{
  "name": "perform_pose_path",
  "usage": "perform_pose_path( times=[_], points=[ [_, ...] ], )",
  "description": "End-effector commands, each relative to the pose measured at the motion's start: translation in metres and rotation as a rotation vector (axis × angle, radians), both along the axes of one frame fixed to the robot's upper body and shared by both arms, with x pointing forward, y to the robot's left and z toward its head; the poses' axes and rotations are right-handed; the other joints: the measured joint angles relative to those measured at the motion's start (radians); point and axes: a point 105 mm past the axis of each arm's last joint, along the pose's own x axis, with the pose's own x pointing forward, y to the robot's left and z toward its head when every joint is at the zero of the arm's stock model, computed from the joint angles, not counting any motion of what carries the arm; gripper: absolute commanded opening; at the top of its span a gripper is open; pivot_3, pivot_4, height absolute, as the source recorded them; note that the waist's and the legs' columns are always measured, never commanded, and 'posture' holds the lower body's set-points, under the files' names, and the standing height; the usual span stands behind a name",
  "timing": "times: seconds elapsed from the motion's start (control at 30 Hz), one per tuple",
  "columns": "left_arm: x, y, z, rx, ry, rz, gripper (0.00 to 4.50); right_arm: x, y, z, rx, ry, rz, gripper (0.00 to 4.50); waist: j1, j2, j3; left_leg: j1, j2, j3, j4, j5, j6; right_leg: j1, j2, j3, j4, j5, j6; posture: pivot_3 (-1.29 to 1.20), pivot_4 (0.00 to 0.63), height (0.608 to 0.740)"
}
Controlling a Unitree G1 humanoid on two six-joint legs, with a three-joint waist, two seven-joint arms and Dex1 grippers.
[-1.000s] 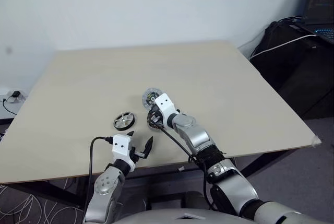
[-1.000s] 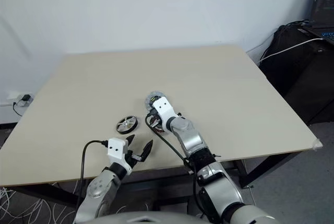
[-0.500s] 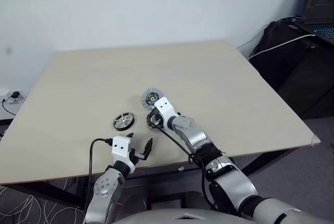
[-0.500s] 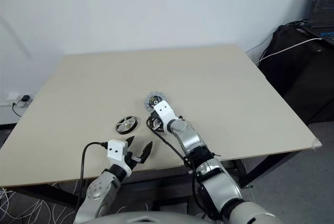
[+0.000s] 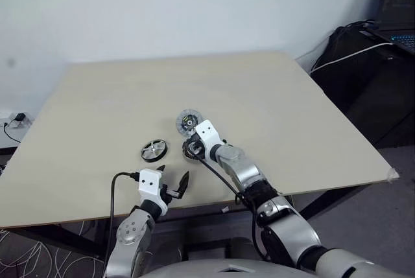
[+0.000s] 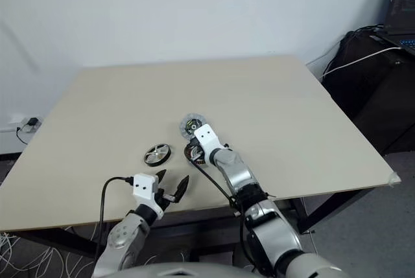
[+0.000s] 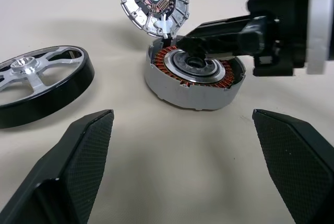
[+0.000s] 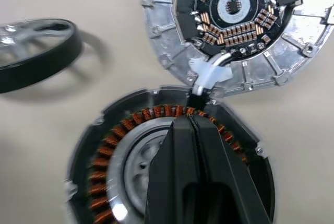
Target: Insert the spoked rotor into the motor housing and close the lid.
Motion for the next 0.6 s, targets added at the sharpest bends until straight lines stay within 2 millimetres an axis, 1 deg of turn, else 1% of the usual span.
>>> perform_pose_path(
  times=[0.03, 0.23, 0.4, 0.53, 0.6],
  points=[
    [0.005, -0.004, 0.012, -0.027, -0.045, -0.007, 4.5, 0.0, 0.002, 0.023, 0.042, -0.067, 0.011, 0.02, 0.0, 0.0, 0.0, 0.0, 0.0, 0.0, 0.0, 0.0, 0.0, 0.0, 0.0, 0.0, 0.0, 0.0, 0.0, 0.0, 0.0, 0.74],
    [0.004, -0.003, 0.012, -0.027, -0.042, -0.011, 4.5, -0.011, 0.002, 0.024, 0.044, -0.063, 0.028, 0.02, 0.0, 0.0, 0.0, 0.0, 0.0, 0.0, 0.0, -0.001, -0.002, 0.0, 0.0, 0.0, 0.0, -0.004, 0.004, 0.0, 0.0, 0.74],
    [0.004, -0.003, 0.011, -0.024, -0.041, -0.016, 4.5, -0.011, 0.002, 0.023, 0.041, -0.057, 0.026, 0.02, 0.001, 0.0, 0.0, 0.0, 0.0, 0.0, 0.001, -0.001, -0.003, 0.0, 0.0, 0.0, 0.0, -0.004, 0.004, 0.0, 0.0, 0.74],
    [0.004, -0.003, 0.011, -0.022, -0.042, -0.018, 4.5, -0.008, 0.001, 0.019, 0.027, -0.048, 0.022, 0.02, 0.001, 0.0, 0.0, 0.0, 0.0, 0.0, 0.0, -0.001, -0.002, 0.0, 0.0, 0.0, 0.0, -0.004, 0.004, 0.0, 0.0, 0.74],
    [0.004, -0.004, 0.012, -0.021, -0.049, -0.02, 4.5, -0.006, -0.004, 0.01, 0.005, -0.02, -0.002, 0.02, 0.001, 0.0, 0.0, 0.0, 0.0, 0.0, 0.0, -0.001, -0.002, 0.0, 0.0, 0.0, 0.0, -0.004, 0.004, 0.0, 0.0, 0.74]
  ],
)
